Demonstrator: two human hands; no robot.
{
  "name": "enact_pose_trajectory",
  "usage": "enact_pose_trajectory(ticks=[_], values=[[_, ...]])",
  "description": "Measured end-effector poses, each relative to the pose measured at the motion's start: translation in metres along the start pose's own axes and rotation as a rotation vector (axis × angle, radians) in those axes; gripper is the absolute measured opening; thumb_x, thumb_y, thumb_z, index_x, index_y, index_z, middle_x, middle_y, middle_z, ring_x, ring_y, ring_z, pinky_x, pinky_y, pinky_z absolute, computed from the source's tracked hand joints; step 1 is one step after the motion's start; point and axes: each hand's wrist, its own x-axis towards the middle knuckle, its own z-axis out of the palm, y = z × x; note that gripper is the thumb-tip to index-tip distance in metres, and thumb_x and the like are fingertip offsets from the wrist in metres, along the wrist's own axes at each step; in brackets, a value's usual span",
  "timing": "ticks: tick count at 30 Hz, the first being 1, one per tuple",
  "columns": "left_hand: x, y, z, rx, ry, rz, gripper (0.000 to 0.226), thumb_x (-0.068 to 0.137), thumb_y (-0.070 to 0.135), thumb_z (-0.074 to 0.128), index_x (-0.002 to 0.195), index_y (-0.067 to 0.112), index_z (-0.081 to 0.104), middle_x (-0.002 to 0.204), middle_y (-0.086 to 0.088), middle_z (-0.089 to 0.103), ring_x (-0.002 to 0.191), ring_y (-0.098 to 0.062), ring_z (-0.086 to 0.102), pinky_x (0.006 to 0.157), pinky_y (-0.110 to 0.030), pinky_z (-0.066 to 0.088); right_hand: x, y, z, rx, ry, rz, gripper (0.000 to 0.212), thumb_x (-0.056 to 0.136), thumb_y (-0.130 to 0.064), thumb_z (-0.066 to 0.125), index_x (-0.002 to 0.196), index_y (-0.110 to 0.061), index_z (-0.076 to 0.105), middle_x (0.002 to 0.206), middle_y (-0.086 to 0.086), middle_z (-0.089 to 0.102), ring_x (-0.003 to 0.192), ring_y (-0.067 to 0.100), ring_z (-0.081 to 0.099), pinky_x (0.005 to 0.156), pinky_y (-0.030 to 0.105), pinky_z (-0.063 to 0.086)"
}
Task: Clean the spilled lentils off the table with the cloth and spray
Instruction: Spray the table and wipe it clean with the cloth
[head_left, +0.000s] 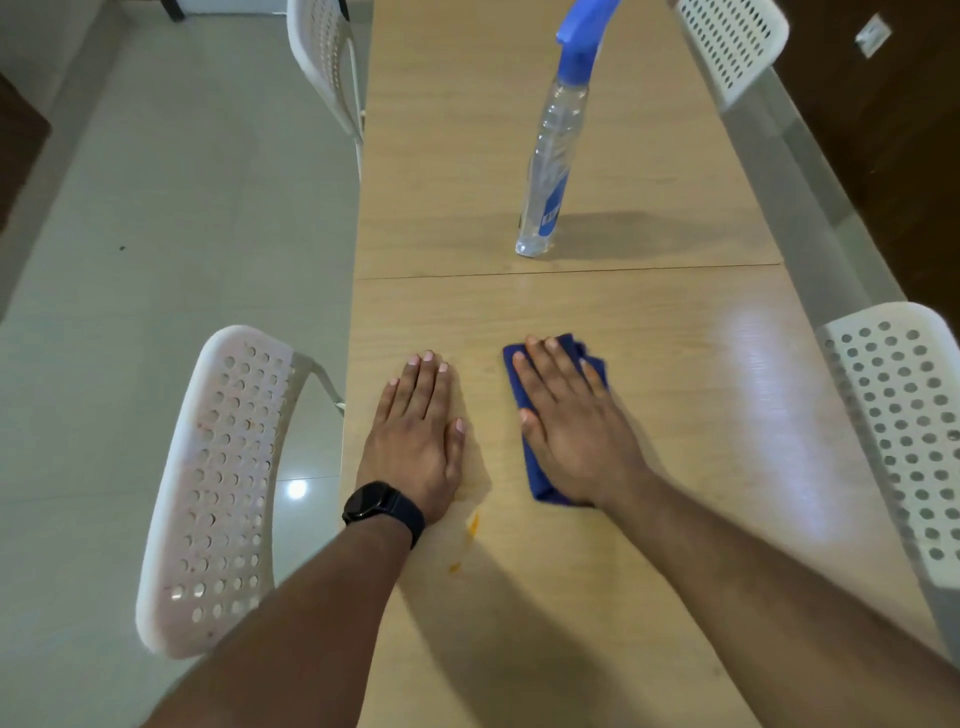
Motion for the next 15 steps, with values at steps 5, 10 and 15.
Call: enact_pose_trajectory(ticks=[5,10,15], values=[[0.001,-0.001,0.002,0.006,0.004,0.002,0.066,0.107,0.04,0.02,0.167,0.014,0.011,0.174,-0.003,0.002,0.161,-0.016,-0.007,0.131,-0.042,0.006,0.088,-0.009,-0.002,0.001,0.044,0.14,0.067,0.107,-0.042,0.027,0.168,-0.018,0.013,0.176,0.002,0.008,0.162,0.022,0.005,0.129,0.049,0.014],[0.0,0.0,0.002,0.024,0.01,0.002,0.065,0.106,0.038,0.02,0.166,0.014,0.014,0.174,-0.004,0.006,0.161,-0.016,-0.003,0.131,-0.041,0.008,0.092,-0.051,0.0,0.033,0.033,0.042,0.068,0.107,-0.043,0.026,0.168,-0.019,0.011,0.176,0.001,0.005,0.162,0.02,0.001,0.13,0.049,0.011],[-0.003,0.002,0.001,0.02,0.011,-0.041,0.066,0.105,0.036,0.021,0.166,0.01,0.012,0.174,-0.005,0.004,0.161,-0.015,-0.005,0.131,-0.04,0.006,0.004,-0.04,0.001,0.055,-0.009,-0.142,0.066,0.109,-0.041,0.027,0.168,-0.022,0.006,0.176,-0.003,-0.004,0.161,0.013,-0.01,0.131,0.042,0.005]])
